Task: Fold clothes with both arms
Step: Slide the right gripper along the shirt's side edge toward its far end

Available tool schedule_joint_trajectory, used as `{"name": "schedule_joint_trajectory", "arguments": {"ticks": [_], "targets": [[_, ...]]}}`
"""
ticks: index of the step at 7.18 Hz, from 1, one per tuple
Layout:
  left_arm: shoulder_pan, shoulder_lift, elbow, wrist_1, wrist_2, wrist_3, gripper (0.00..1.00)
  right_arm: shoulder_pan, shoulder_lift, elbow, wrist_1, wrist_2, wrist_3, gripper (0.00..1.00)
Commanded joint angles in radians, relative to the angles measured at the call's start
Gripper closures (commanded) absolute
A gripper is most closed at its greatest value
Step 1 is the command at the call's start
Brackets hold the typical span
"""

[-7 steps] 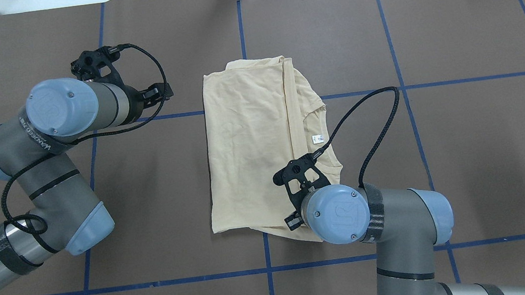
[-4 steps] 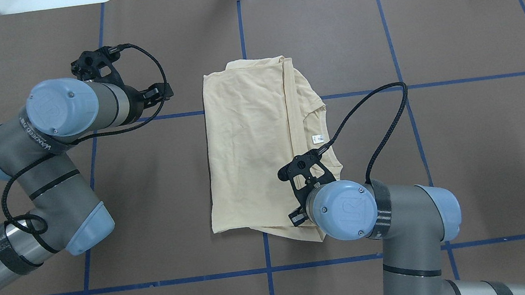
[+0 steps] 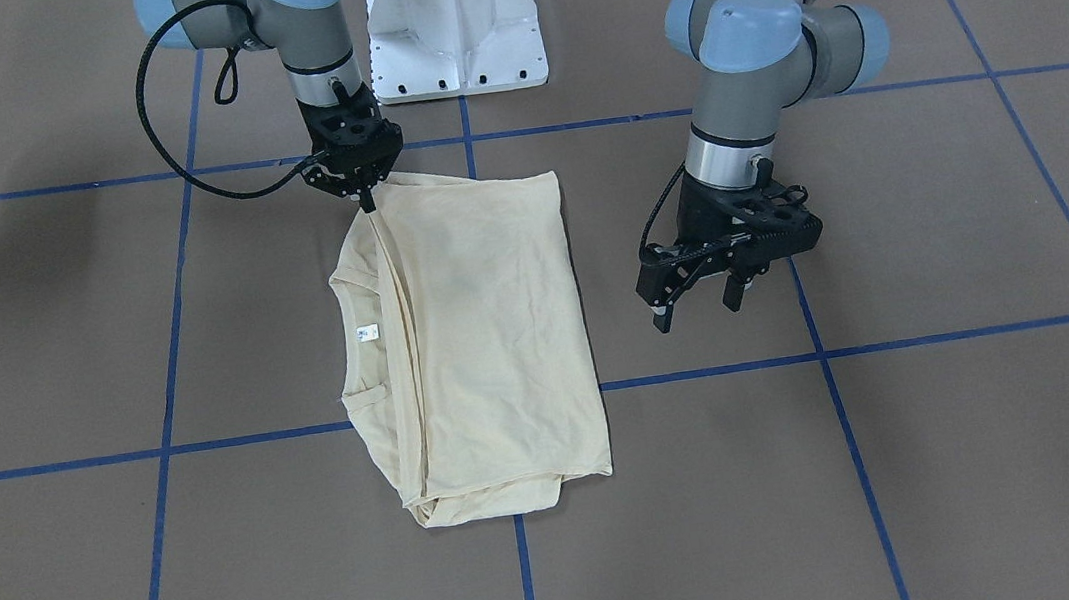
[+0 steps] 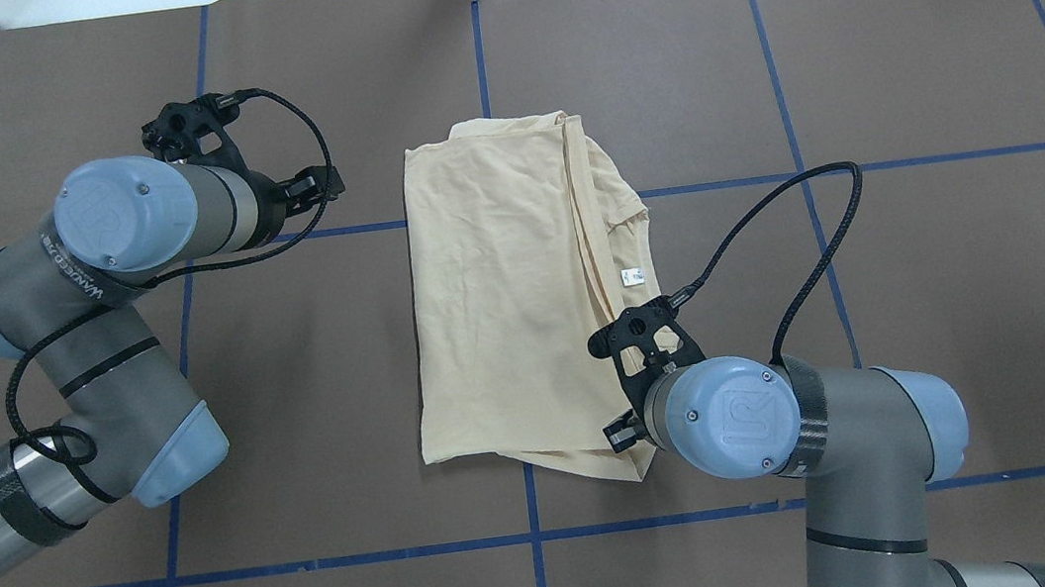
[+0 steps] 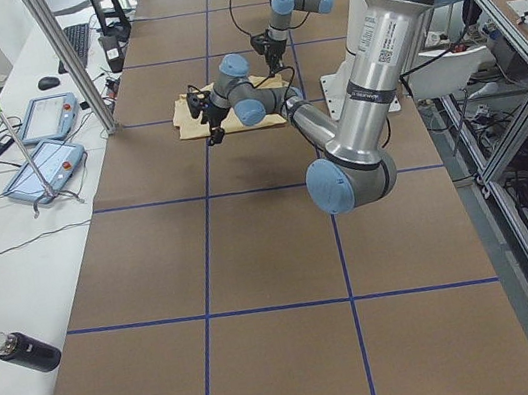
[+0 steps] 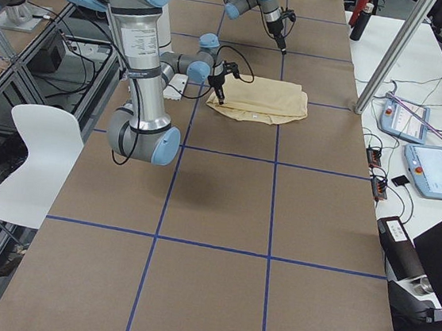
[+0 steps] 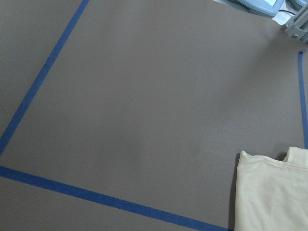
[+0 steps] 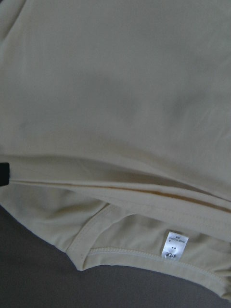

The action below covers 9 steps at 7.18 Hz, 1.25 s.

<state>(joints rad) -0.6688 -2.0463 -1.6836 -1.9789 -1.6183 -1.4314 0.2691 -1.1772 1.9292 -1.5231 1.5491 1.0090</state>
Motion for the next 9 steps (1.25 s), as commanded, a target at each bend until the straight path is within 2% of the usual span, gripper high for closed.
{"name": "schedule_joint_trajectory", "arguments": {"ticks": [1, 3, 4, 5, 9], "targets": [[0.000, 0.000, 0.002, -0.003, 0.000, 0.003, 0.00, -0.008, -0.004, 0.005, -0.002, 0.023, 0.065, 1.00], [0.000, 0.000, 0.004, -0.004, 0.000, 0.005, 0.00, -0.008, -0.004, 0.002, 0.000, 0.032, 0.065, 0.99], [0.000, -0.002, 0.004, -0.004, 0.000, 0.006, 0.00, -0.007, -0.004, -0.001, 0.001, 0.048, 0.062, 0.42], [0.000, -0.003, 0.004, -0.006, 0.000, 0.008, 0.00, -0.005, -0.002, 0.001, 0.003, 0.040, 0.059, 0.00], [0.002, -0.006, 0.004, -0.008, 0.000, 0.009, 0.00, 0.102, 0.008, -0.009, 0.006, 0.046, -0.025, 0.00]]}}
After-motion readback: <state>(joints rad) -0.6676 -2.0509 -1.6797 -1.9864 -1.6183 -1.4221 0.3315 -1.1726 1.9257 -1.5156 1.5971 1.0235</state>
